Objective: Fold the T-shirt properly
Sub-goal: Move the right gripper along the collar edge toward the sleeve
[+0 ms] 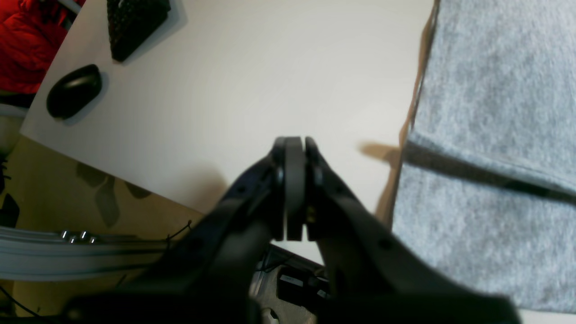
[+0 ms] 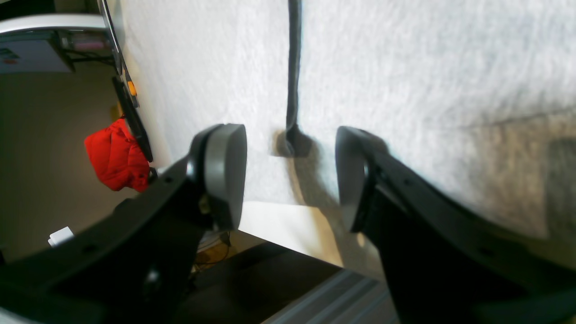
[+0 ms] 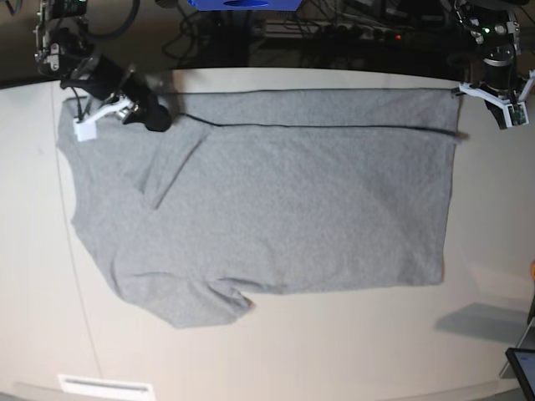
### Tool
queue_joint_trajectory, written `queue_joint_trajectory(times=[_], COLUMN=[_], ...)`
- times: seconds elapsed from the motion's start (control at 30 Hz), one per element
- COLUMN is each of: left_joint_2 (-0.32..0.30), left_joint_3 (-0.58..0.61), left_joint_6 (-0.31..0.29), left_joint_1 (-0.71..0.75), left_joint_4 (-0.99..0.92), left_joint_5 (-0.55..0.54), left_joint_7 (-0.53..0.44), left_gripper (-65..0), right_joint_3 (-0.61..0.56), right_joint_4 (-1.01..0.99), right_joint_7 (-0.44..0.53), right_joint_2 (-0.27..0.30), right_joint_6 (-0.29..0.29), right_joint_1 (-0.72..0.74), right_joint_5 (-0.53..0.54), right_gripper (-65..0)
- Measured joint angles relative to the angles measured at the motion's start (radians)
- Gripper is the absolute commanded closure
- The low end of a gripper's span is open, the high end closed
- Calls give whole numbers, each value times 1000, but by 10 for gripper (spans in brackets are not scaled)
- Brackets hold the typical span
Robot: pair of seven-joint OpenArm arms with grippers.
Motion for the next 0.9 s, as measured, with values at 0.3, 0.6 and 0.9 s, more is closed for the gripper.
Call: queue_joint_trajectory(times=[0.3, 0.6, 0.9], left_joint_2=[0, 0, 0], left_joint_3=[0, 0, 0], left_joint_6=[0, 0, 0], left_joint_1=[0, 0, 0], left_joint_4=[0, 0, 0], left_joint_5=[0, 0, 0], left_joint_7=[0, 0, 0], left_gripper=[0, 0, 0], right_joint_3=[-96, -96, -95], right_joint_4=[0, 0, -50], right_joint_7=[1, 0, -32], right_joint_2=[-3, -16, -16], right_joint_6=[0, -2, -1], right_joint_1=[37, 55, 95], right_joint_5=[0, -4, -2], right_gripper=[-305, -109, -3])
